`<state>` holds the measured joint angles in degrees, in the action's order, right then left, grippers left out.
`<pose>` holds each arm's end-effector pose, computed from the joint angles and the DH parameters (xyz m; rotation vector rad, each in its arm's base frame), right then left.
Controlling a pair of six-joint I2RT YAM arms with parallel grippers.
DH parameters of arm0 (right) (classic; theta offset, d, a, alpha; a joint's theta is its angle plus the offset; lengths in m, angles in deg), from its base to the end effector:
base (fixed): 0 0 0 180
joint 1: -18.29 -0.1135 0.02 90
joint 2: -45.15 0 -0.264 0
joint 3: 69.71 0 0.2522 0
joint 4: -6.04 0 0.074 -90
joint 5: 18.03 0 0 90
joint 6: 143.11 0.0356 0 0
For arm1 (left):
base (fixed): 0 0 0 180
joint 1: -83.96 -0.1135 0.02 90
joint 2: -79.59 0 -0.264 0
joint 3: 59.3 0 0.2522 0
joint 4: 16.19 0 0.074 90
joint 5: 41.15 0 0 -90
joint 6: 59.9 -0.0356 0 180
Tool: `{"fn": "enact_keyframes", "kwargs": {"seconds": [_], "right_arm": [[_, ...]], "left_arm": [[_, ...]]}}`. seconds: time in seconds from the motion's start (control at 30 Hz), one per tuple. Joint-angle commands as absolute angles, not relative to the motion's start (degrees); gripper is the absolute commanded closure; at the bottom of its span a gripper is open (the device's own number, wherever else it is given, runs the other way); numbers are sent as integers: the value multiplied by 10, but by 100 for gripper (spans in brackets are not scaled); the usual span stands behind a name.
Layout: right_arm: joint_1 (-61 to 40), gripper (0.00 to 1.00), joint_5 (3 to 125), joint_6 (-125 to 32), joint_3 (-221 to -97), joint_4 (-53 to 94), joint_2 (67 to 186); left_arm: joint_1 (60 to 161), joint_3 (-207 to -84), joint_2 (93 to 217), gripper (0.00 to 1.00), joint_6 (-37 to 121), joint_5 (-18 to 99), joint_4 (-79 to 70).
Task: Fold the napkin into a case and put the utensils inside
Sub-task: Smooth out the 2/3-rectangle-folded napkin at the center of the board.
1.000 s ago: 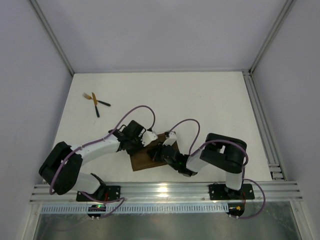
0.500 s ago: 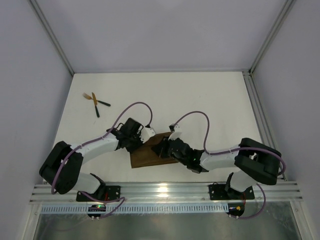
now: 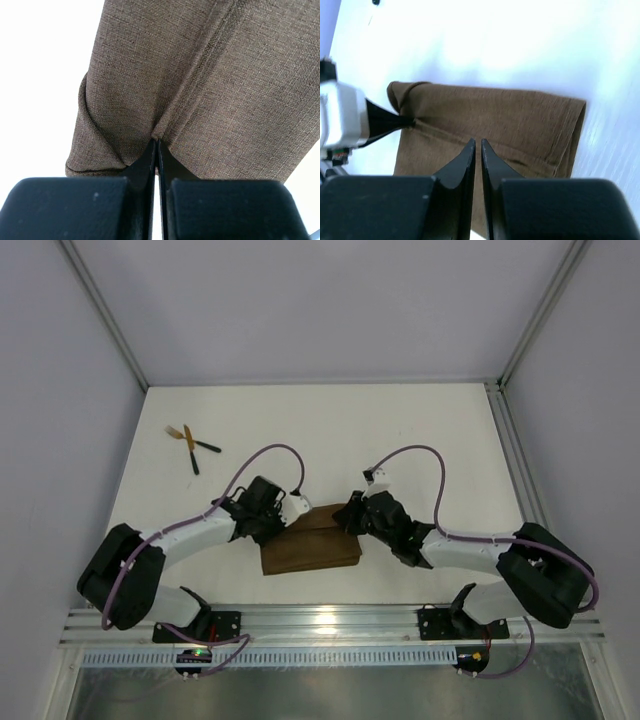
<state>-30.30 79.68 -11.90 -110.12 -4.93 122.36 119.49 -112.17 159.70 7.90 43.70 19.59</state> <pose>0.1768 0.1932 0.1723 -0.0471 2.1245 0.8382 0.2004 -0.1470 0.1606 1.3179 2.3310 -0.1942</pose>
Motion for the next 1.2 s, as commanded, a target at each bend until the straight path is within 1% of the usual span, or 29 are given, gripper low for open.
{"fn": "enact_keyframes", "kwargs": {"seconds": [0.0,0.17,0.2,0.33,0.47,0.5,0.53,0.57,0.63,0.67,0.7,0.73,0.8,0.83,0.87,0.97,1.1,1.17], "right_arm": [[-280,88,765,-155,-1138,-66,1263],[-278,89,776,-126,-1121,-113,1347],[-278,91,781,-121,-1115,-118,1357],[-278,92,801,-88,-1102,-153,1396],[-278,94,804,-79,-1101,-157,1412],[-278,94,804,-77,-1098,-159,1414],[-278,94,806,-76,-1096,-161,1414],[-278,95,806,-74,-1093,-161,1414],[-278,95,810,-73,-1088,-160,1409],[-278,95,812,-75,-1087,-159,1407],[-278,95,814,-76,-1087,-157,1403],[-278,96,815,-76,-1087,-154,1403],[-278,95,813,-82,-1091,-152,1404],[-278,96,809,-82,-1092,-151,1406],[-278,95,808,-83,-1093,-151,1408],[-278,96,805,-84,-1097,-154,1413],[-278,96,803,-85,-1096,-157,1417],[-278,96,803,-84,-1095,-158,1419]], "left_arm": [[1193,-1098,1602,100,58,430,188],[1193,-1087,1594,100,52,421,184],[1193,-1085,1590,100,51,412,186],[1193,-1084,1575,100,42,378,199],[1191,-1094,1566,96,26,355,232],[1190,-1096,1562,86,22,347,242],[1189,-1100,1556,77,21,341,259],[1184,-1108,1540,65,22,321,267],[1181,-1121,1518,57,22,299,294],[1175,-1140,1507,54,23,276,304],[1172,-1153,1496,54,25,267,315],[1168,-1168,1498,54,28,257,329],[1153,-1204,1503,62,42,230,348],[1147,-1212,1503,68,50,225,349],[1139,-1217,1505,81,59,226,338],[1134,-1228,1526,99,116,282,293],[1119,-1238,1575,100,102,282,287],[1117,-1235,1598,100,103,321,271]]}}
